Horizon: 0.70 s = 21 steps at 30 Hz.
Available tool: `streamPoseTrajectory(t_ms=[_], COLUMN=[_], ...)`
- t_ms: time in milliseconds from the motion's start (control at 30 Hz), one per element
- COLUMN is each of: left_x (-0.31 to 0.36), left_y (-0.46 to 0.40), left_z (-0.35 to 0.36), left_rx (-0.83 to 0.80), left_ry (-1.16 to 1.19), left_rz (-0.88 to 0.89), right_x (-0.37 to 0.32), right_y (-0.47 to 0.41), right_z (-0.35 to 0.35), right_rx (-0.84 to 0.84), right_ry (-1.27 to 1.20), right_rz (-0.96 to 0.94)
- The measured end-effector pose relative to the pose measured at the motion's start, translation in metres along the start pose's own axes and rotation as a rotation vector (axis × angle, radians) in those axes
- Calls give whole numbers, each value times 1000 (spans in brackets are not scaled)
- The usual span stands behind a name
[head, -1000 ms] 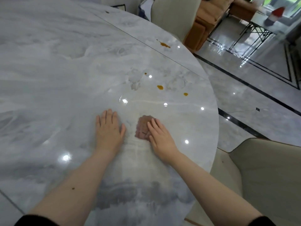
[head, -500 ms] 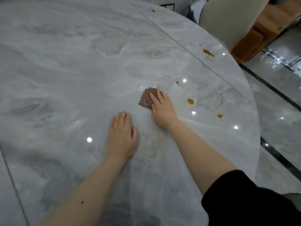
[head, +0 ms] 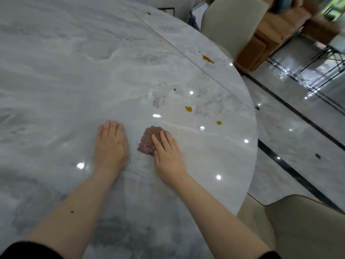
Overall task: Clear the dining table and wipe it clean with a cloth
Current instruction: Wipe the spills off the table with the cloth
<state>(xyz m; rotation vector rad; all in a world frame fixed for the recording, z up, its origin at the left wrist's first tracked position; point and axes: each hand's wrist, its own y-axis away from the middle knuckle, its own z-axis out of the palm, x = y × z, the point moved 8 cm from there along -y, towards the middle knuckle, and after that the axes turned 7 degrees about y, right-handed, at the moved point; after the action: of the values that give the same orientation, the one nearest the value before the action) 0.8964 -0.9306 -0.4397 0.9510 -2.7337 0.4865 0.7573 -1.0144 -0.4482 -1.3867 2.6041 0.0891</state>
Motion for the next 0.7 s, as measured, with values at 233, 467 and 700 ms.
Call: streamPoseTrajectory(t_ms=[233,467,700], left_x=[50,137,218], left_y=[26,78,99], left_z=[5,9,-11], left_rx=[-158,-205,-259], left_ry=[-23,128,395], left_rz=[90,266,260], right_x=[48,110,143], right_y=[81,140,199], right_z=[-15,-43,-93], right_rx=[-20,61,288], right_ry=[-4,0,-922], right_rz=[113,278,762])
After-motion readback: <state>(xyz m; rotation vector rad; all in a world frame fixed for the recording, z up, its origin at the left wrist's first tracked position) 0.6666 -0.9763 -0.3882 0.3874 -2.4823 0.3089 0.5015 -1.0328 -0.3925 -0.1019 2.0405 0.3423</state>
